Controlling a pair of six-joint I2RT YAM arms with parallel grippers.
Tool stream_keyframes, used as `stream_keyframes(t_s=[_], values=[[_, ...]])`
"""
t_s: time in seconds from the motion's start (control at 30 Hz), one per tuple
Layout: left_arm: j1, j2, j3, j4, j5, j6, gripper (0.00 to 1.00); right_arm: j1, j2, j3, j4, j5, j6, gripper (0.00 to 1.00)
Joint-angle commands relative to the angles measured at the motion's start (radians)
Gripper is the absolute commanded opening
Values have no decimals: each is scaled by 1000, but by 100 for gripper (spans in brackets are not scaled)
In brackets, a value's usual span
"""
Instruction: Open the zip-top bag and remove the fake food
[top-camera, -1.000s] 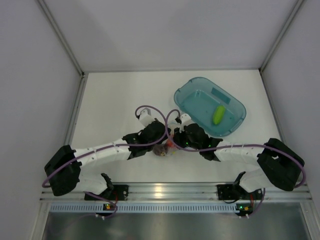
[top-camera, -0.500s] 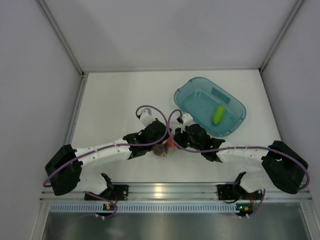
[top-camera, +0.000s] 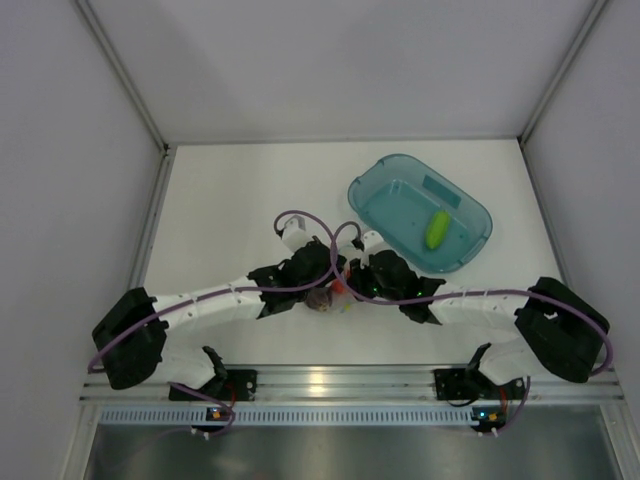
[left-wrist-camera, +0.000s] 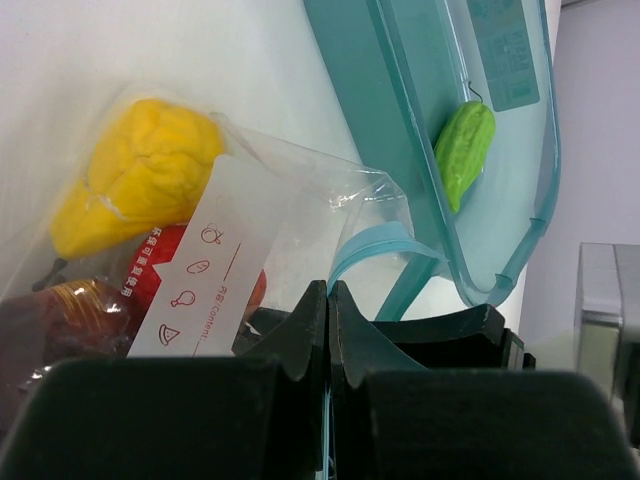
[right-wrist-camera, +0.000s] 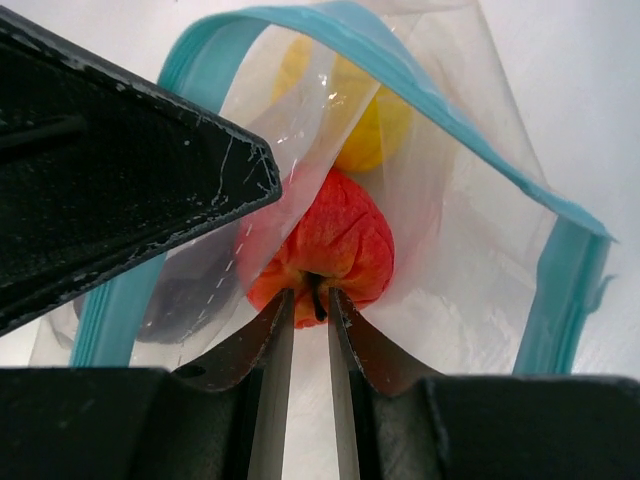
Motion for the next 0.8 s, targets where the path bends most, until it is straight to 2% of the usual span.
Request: stream_keyframes(t_s=[0.0,0.27,0.37,0.4,0.43,0.77], values=[[5,10,-2,52,1,1,0,22,36,4,15,0,6,21],[5,17,1,52,7,1,0,27,33,-7,46,-12,20,20],[7,18,-1,55,12,3,0,28,22,-13,61,-13,19,28],[5,20,-1,58,15,4,0,33,8,-18,69,-10,19,44],[7,20,-4,60,17,4,0,32,-1,-30,87,-10,20,48],[5,17,-5,83,52,9,0,33,-10,-19,132,68,3,53]])
